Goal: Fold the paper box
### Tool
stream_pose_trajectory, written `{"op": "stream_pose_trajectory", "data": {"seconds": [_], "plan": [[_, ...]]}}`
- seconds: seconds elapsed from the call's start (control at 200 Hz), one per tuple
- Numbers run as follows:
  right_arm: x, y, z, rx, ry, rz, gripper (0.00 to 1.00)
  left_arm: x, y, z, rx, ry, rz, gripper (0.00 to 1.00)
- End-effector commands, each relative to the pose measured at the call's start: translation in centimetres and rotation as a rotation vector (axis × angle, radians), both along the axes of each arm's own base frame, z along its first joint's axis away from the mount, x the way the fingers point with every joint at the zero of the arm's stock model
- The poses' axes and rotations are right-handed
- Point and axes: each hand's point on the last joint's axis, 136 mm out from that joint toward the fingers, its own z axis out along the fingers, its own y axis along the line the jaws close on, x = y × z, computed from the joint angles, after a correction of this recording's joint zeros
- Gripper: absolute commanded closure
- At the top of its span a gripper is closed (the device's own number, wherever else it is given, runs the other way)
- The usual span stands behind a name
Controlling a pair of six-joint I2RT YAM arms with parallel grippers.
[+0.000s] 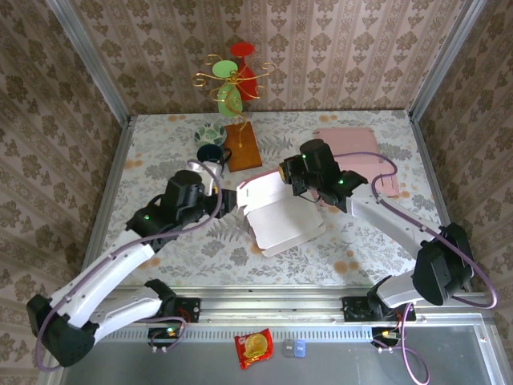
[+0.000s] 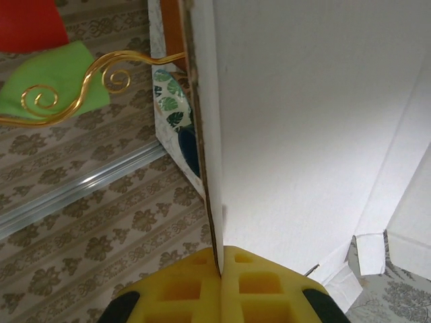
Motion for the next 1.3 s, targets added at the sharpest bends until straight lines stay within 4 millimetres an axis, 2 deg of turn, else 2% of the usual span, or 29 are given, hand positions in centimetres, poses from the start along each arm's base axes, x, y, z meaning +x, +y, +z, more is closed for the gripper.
{"op": "stream_pose_trajectory", "data": {"seconds": [0.0,0.08,0.2,0.295,0.51,0.65,0.78,0.94,1.14,1.21,1.29], "plan": [[0.9,0.1,0.4,0.009,-0.023,-0.035,1.0,-0.3,0.1,2.2,-0.117,0.11,0.027,0.4],[0.8,0.3,0.0,0.004,-0.011,-0.031,1.0,0.7,-0.6,2.8,-0.188,0.208,0.056,0.46],[0.9,0.4,-0.2,0.005,-0.007,-0.033,1.0,2.1,-3.1,3.4,-0.276,0.343,0.094,0.49],[1.0,0.5,-0.5,0.006,-0.004,-0.035,1.0,2.5,-3.2,2.7,-0.275,0.426,0.205,0.47],[1.2,0.7,-0.6,0.008,-0.003,-0.031,1.0,2.2,-3.2,0.5,-0.293,0.597,0.38,0.51],[1.1,0.7,-0.6,0.013,-0.004,-0.029,1.0,2.7,-5.1,0.2,-0.332,0.628,0.367,0.52],[1.0,0.7,-0.7,0.015,-0.002,-0.03,1.0,2.7,-5.4,-1.0,-0.293,0.652,0.38,0.52],[0.9,0.9,-0.7,0.024,-0.001,-0.026,1.0,3.8,-6.5,-1.2,-0.323,0.64,0.363,0.56],[0.9,1.0,-0.6,0.03,-0.007,-0.024,1.0,4.2,-7.6,-1.7,-0.338,0.651,0.338,0.68],[0.9,0.9,-0.7,0.032,-0.008,-0.024,1.0,4.2,-7.6,-1.8,-0.335,0.652,0.334,0.7],[0.8,0.9,-1.0,0.029,-0.009,-0.023,1.0,4.2,-6.2,-1.6,-0.305,0.633,0.361,0.71]]}}
